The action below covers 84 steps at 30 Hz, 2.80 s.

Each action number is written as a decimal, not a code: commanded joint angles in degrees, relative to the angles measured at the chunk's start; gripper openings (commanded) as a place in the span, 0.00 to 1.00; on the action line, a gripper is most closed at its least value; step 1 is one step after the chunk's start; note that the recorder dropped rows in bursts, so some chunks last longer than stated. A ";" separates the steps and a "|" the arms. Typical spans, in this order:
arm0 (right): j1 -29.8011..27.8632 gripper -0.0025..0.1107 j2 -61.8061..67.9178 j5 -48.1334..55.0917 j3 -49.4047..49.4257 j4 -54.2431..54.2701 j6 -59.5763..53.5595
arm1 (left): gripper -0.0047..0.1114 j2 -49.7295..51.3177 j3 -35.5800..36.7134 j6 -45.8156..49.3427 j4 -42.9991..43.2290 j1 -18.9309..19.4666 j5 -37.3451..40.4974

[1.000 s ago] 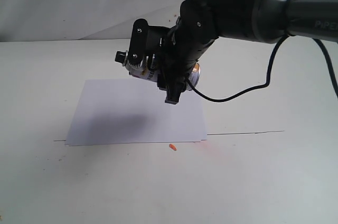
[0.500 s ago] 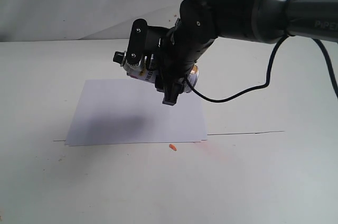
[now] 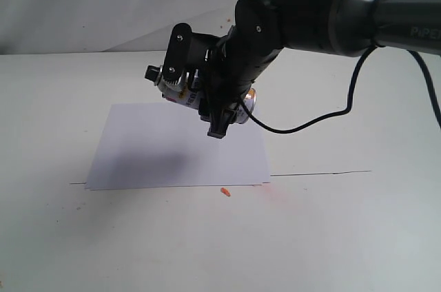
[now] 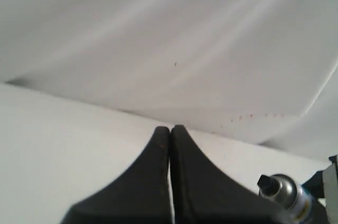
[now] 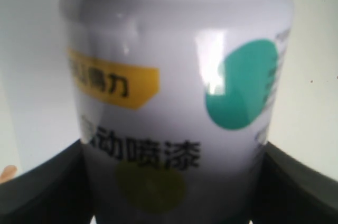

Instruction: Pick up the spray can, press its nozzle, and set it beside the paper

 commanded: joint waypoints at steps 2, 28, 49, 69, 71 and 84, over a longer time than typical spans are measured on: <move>-0.22 0.02 -0.79 -1.61 -0.67 0.03 0.21 | 0.04 21.07 -14.23 -0.60 -1.20 -0.29 17.60; -0.22 0.02 -0.79 -1.78 -0.67 0.28 0.10 | 0.04 52.23 -27.22 1.38 -16.37 -0.29 17.96; -0.22 0.02 -0.79 -3.04 -0.67 -1.23 0.10 | 0.04 75.49 -55.27 22.32 -36.68 -0.29 47.12; -0.82 0.02 5.21 -6.10 -0.67 -11.81 8.16 | 0.04 81.81 -58.95 29.67 -43.36 3.36 56.50; -0.82 0.02 5.23 -6.47 -0.67 -11.71 8.16 | 0.04 83.04 -58.95 30.30 -44.42 3.08 57.10; -0.82 0.02 5.23 -7.05 -0.67 -11.71 6.08 | 0.04 89.10 -58.95 34.15 -49.96 2.93 59.68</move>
